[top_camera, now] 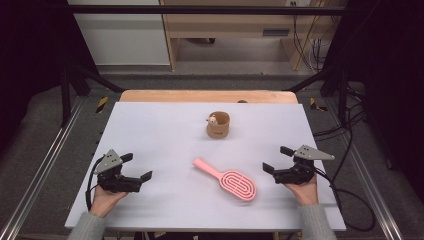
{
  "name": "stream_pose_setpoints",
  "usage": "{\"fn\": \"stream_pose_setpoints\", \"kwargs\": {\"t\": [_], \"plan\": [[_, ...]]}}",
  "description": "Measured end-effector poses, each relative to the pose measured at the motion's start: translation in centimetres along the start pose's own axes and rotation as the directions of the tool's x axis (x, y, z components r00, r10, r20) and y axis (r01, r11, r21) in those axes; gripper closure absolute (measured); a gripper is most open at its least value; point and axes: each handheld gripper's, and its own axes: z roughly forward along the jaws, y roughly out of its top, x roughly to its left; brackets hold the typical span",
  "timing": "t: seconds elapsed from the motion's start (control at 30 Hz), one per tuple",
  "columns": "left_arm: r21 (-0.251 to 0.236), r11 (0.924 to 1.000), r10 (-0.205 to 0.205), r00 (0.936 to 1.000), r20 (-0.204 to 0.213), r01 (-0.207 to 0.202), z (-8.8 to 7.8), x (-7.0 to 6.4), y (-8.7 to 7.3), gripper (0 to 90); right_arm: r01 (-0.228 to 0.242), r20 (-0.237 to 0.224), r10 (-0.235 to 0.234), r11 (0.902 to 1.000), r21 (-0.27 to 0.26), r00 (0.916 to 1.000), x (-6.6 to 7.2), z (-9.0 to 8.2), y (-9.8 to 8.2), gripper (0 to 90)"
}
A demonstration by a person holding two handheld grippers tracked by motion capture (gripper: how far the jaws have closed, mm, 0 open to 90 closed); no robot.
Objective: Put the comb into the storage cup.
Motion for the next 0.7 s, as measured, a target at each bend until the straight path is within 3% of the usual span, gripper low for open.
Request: {"fn": "stream_pose_setpoints", "kwargs": {"t": [0.7], "plan": [[0.059, 0.9982, 0.014, 0.9999, 0.0, -0.014, 1.2, -1.8, 1.2, 0.9, 0.007, 0.004, -0.007, 1.0, 0.002, 1.0, 0.0, 0.1, 0.0, 0.2]]}}
